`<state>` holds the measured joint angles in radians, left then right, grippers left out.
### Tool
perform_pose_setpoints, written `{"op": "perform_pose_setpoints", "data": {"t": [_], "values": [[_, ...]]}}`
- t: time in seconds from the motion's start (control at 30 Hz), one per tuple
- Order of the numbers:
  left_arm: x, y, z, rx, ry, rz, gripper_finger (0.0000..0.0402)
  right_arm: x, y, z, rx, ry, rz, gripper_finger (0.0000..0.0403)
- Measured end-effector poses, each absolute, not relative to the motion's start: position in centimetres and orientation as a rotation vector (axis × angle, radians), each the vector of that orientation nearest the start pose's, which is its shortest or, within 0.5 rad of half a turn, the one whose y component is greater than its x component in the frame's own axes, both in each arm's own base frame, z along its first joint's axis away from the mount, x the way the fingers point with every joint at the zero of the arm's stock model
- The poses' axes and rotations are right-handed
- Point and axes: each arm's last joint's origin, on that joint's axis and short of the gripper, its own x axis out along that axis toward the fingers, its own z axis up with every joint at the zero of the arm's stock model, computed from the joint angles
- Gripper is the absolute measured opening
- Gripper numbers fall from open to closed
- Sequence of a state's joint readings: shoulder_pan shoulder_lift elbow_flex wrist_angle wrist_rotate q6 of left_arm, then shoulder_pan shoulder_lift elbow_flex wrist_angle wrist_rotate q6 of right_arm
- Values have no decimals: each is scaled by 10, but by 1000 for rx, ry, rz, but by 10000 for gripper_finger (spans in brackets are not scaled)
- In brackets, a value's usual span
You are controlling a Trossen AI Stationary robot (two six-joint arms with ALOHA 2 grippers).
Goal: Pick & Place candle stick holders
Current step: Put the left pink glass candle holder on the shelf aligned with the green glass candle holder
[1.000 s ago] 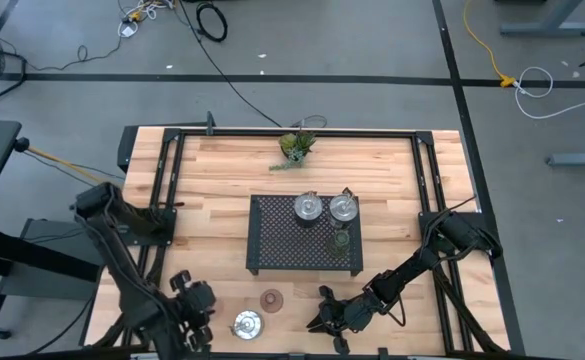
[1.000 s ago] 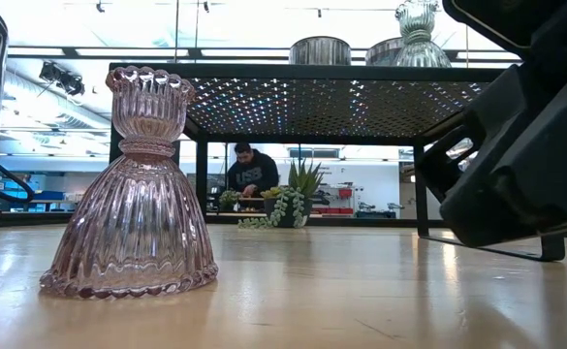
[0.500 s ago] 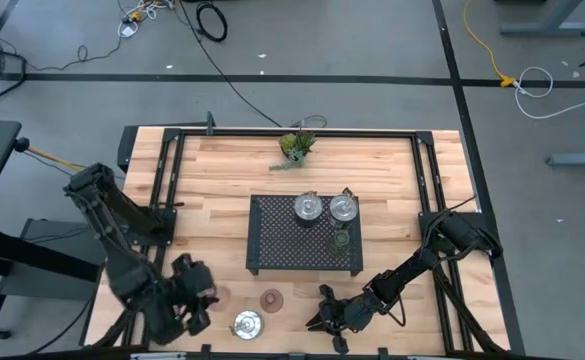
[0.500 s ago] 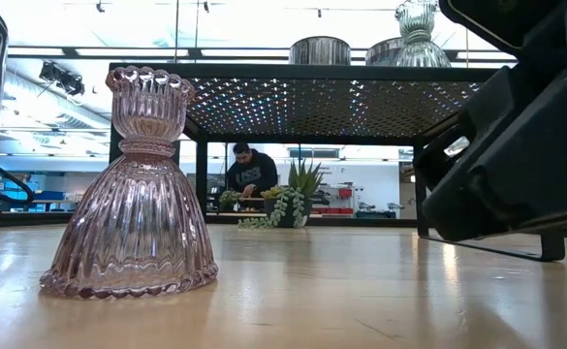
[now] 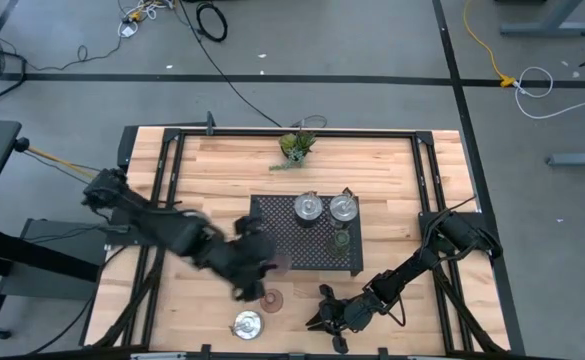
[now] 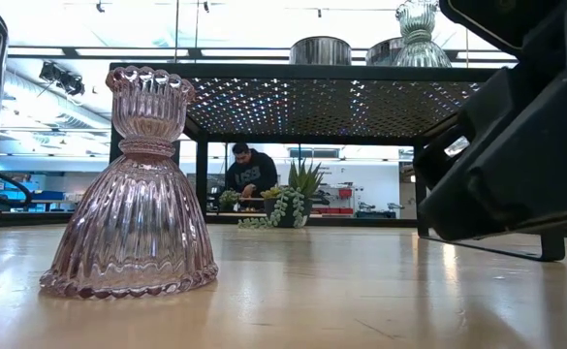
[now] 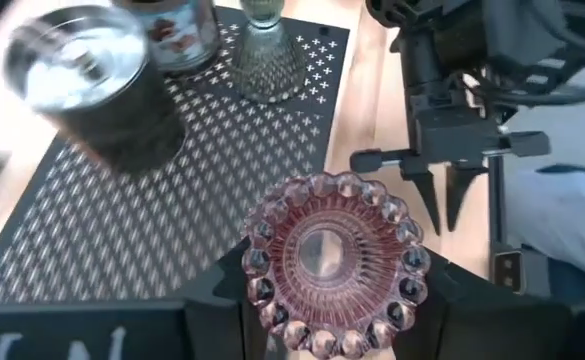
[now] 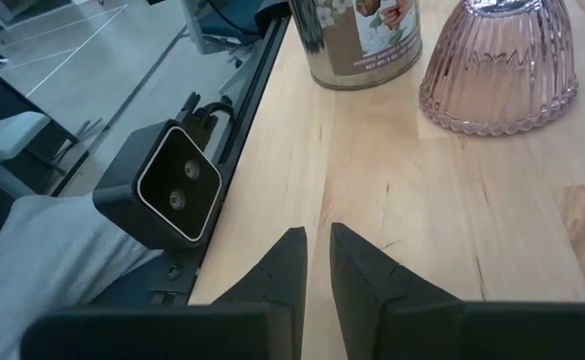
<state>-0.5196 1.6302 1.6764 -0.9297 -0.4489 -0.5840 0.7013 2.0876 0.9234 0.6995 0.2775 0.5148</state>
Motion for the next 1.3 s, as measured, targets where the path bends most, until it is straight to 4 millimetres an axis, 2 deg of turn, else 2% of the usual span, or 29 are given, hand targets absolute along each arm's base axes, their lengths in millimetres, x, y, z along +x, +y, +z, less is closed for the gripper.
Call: {"op": "perform_pose_setpoints", "data": {"t": [0.2, 0.43, 0.83, 1.0, 1.13, 1.3], "values": [[342, -131, 343, -138, 851, 119, 148, 301, 244, 88, 277, 512, 297, 47], [369, -112, 336, -139, 861, 118, 148, 301, 244, 88, 278, 511, 297, 47], [390, -100, 336, -120, 837, 108, 148, 301, 244, 88, 278, 511, 297, 47], [397, -94, 330, -124, 838, 115, 148, 301, 244, 89, 279, 511, 300, 47], [403, -90, 318, -125, 886, 120, 148, 301, 244, 89, 281, 511, 304, 47], [404, -87, 318, -136, 885, 113, 148, 301, 244, 89, 281, 510, 305, 47]]}}
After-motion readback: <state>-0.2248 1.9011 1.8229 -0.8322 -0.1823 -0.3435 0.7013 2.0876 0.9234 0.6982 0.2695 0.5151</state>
